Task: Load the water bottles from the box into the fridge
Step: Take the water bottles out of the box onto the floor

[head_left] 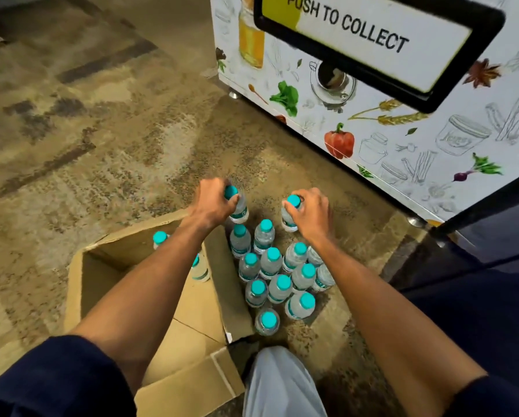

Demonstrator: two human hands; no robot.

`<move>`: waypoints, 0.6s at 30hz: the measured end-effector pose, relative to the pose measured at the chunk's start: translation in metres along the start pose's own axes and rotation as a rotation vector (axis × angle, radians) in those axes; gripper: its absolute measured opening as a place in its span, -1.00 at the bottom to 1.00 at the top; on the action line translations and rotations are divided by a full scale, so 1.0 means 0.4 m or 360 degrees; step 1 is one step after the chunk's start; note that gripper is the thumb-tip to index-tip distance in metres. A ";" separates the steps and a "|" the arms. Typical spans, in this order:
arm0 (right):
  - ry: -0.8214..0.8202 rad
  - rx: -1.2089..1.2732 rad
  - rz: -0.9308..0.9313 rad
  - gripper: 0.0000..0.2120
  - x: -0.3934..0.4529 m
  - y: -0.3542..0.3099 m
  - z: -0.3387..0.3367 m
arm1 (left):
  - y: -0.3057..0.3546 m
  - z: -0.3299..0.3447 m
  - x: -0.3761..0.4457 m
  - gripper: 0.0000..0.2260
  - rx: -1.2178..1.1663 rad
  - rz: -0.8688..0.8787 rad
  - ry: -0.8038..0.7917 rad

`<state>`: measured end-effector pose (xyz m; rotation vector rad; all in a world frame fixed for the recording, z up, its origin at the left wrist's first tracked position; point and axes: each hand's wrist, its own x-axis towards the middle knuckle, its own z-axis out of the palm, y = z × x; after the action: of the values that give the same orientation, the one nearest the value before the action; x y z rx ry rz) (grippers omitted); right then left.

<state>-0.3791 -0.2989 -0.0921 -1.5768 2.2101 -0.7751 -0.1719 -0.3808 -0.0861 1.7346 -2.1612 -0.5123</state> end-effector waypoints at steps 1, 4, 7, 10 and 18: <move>-0.0023 -0.0037 0.0023 -0.67 0.003 0.015 0.012 | -0.006 0.014 0.005 -0.74 0.0006 -0.0025 -0.0017; -0.0081 -0.0102 0.0131 -0.67 0.018 0.051 0.059 | -0.022 0.056 0.023 -0.71 -0.0020 -0.0112 -0.0085; -0.0099 -0.0070 0.0295 -0.65 0.022 0.070 0.101 | -0.031 0.096 0.027 -0.72 -0.0091 -0.0182 -0.0168; -0.0131 -0.0022 0.0378 -0.69 0.021 0.090 0.131 | -0.039 0.131 0.022 -0.72 -0.0063 -0.0214 -0.0208; -0.0201 -0.0143 0.0402 -0.63 0.010 0.102 0.117 | -0.049 0.176 0.003 -0.71 -0.0016 -0.0268 -0.0313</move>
<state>-0.3863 -0.3042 -0.1534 -1.3098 2.3183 -0.4961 -0.1877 -0.3805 -0.1575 1.9441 -2.1453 -0.7651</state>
